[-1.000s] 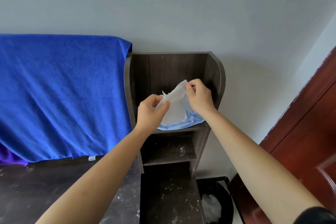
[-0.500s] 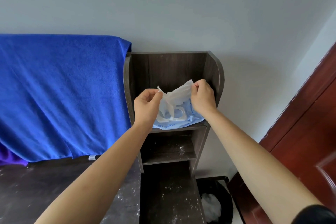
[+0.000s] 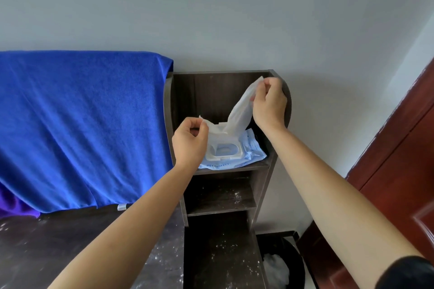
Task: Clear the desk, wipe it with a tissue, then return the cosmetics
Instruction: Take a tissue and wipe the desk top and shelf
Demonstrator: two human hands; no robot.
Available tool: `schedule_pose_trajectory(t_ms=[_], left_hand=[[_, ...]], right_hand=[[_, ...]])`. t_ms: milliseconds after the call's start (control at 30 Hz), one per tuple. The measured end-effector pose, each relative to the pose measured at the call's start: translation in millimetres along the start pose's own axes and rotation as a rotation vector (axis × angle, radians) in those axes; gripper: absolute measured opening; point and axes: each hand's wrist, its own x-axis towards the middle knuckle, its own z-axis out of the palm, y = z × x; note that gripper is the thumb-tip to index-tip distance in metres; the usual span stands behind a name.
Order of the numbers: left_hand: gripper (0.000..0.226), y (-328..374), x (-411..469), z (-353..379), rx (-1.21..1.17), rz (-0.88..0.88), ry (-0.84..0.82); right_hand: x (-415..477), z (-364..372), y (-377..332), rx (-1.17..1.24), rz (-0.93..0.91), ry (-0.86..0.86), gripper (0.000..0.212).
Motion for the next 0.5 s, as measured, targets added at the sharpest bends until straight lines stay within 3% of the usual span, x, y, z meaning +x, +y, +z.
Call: schedule_pose_trajectory(t_ms=[67, 233, 500], left_hand=[[0.008, -12, -2, 5, 0.132, -0.035, -0.047], [0.017, -39, -7, 11, 0.368, -0.089, -0.173], [0.014, -46, -9, 12, 0.404, -0.167, -0.179]], right_hand=[[7, -5, -8, 0.03, -0.04, 0.071, 0.012], [0, -15, -6, -0.032, -0.121, 0.025, 0.006], [-12, -15, 2, -0.037, -0.156, 0.095, 0.009]])
